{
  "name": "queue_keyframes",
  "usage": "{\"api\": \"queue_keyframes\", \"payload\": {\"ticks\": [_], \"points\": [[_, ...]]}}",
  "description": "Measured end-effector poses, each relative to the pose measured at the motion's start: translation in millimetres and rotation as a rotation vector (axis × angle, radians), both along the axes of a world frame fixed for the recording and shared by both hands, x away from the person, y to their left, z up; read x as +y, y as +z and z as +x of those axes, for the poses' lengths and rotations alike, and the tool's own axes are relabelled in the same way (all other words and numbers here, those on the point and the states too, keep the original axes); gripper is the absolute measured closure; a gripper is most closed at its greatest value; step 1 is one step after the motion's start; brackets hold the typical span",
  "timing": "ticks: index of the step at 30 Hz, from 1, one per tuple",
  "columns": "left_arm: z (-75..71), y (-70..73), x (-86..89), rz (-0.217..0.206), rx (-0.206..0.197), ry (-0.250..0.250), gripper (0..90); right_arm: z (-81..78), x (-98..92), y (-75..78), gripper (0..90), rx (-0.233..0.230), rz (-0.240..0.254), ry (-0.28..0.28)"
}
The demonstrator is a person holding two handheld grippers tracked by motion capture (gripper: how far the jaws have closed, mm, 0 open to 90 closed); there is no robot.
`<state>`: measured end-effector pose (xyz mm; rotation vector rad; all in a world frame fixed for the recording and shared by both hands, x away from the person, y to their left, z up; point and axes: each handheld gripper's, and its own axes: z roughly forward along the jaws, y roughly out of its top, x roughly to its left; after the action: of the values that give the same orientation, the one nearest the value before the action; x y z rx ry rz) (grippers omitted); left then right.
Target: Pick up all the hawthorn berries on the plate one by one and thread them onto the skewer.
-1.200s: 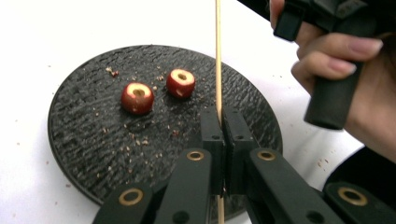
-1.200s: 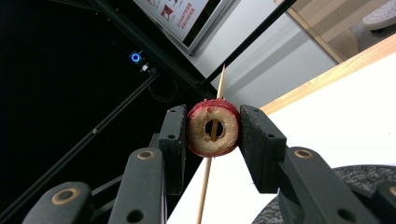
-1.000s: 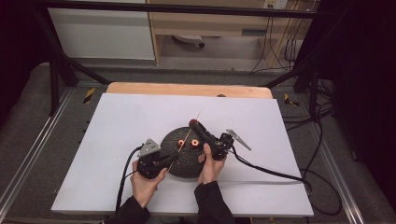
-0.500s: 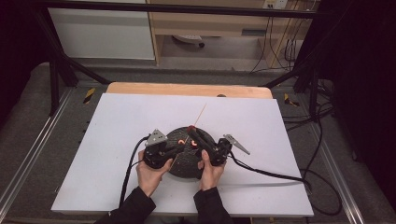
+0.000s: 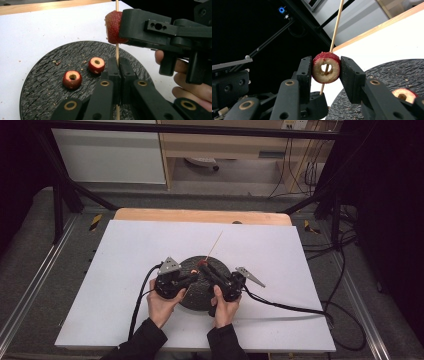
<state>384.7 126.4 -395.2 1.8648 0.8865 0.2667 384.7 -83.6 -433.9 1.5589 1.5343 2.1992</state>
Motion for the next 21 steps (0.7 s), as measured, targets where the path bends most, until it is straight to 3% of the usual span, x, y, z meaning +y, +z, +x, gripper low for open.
{"api": "queue_keyframes", "payload": {"ticks": [10,21], "points": [[-7.1,-8.3,25.5,0.028,0.01,0.006,88.7,1.3,-6.5,8.2,40.3,-0.026,-0.111,0.039],[-21.6,-18.2,66.4,0.096,0.035,0.008,88.6,7.0,-15.1,9.0,9.7,0.005,-0.38,0.134]]}}
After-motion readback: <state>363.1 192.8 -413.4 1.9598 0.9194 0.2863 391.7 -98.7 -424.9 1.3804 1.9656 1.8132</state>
